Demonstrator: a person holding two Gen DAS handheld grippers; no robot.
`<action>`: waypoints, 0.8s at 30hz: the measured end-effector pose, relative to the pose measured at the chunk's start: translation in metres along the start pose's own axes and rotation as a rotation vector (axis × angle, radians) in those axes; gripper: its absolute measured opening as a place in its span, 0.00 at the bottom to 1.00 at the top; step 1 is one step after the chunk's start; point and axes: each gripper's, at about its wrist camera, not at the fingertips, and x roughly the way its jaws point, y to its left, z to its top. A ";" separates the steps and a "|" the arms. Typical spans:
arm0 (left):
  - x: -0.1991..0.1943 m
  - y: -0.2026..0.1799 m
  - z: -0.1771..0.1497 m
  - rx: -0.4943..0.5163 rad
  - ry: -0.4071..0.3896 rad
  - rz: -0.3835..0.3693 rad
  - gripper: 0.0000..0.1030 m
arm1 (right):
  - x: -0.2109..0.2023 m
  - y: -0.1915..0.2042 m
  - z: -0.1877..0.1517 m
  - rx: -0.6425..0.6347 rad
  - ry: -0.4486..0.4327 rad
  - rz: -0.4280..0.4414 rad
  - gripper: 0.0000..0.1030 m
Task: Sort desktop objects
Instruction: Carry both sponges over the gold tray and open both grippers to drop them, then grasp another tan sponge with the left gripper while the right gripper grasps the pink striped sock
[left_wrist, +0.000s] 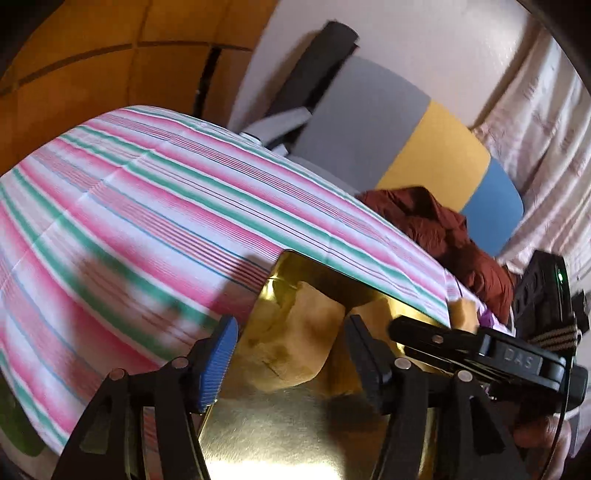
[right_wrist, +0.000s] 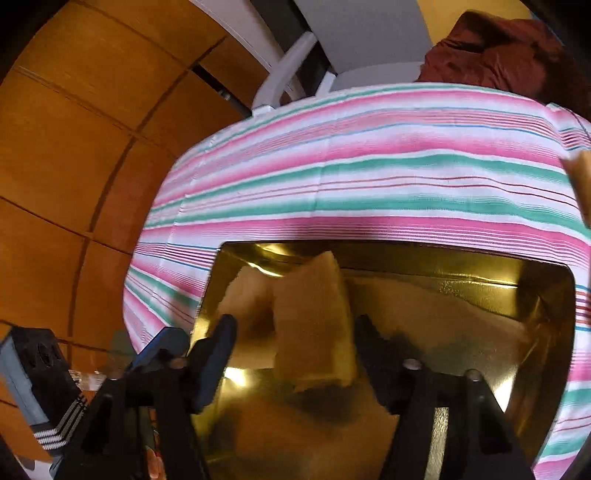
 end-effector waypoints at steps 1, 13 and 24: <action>-0.002 0.002 -0.001 -0.018 -0.001 0.006 0.60 | -0.005 0.001 -0.002 -0.008 -0.005 0.003 0.75; -0.020 -0.031 -0.057 0.020 0.073 -0.058 0.60 | -0.098 0.011 -0.048 -0.315 -0.208 -0.115 0.99; -0.031 -0.107 -0.093 0.217 0.103 -0.147 0.60 | -0.163 -0.062 -0.084 -0.332 -0.272 -0.215 1.00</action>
